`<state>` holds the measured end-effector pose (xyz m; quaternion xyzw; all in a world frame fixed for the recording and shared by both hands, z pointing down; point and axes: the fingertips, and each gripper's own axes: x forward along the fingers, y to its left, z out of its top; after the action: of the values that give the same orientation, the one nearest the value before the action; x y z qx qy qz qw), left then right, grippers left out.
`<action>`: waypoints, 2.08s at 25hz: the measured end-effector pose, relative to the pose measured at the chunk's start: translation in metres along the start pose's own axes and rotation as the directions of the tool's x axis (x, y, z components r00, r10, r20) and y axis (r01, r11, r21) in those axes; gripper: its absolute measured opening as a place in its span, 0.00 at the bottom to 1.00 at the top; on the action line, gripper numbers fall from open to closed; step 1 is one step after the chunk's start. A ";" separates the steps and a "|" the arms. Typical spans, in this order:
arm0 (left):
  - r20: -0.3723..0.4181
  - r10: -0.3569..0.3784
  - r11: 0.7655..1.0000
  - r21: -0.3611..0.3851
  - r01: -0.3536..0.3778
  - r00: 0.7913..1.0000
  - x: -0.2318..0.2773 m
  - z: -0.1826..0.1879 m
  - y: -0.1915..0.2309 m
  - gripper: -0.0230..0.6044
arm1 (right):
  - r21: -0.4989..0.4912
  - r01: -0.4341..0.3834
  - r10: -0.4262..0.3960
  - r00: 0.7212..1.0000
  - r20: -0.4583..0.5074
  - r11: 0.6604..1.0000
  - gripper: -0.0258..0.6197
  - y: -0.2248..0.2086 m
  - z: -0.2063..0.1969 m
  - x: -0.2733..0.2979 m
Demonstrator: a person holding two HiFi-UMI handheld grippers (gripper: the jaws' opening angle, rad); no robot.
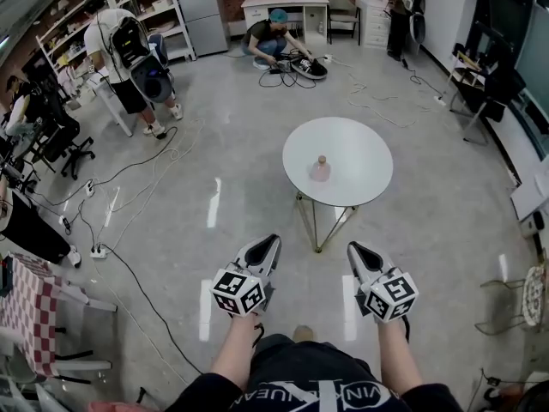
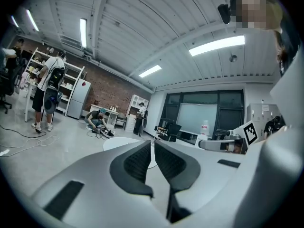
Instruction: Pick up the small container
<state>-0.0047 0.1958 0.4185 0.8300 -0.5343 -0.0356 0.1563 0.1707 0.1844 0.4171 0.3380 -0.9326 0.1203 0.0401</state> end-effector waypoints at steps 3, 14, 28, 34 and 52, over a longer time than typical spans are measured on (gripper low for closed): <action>-0.013 -0.020 1.000 0.015 0.020 1.000 0.012 0.001 -0.003 0.07 | 0.007 0.010 -0.010 1.000 -0.002 1.000 0.05 -0.009 0.000 0.000; -0.037 -0.021 1.000 0.004 0.021 0.999 0.036 -0.010 0.011 0.07 | 0.035 0.016 -0.015 1.000 -0.027 0.999 0.05 -0.037 -0.007 0.021; -0.057 -0.090 0.996 -0.020 0.089 0.994 0.122 0.002 0.076 0.07 | 0.048 0.035 -0.031 0.996 -0.083 0.998 0.05 -0.081 -0.003 0.107; -0.099 -0.107 0.994 -0.042 0.103 0.989 0.157 0.000 0.109 0.07 | 0.074 0.076 -0.068 0.992 -0.110 0.994 0.05 -0.109 -0.007 0.145; -0.201 -0.223 0.973 -0.097 0.208 0.954 0.252 -0.016 0.173 0.07 | 0.133 0.186 -0.160 0.970 -0.184 0.974 0.05 -0.172 -0.027 0.227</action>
<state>-0.0452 -0.0930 0.5121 0.8759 -0.4193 0.0158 0.2381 0.1063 -0.0773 0.5129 0.4086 -0.8809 0.2145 0.1053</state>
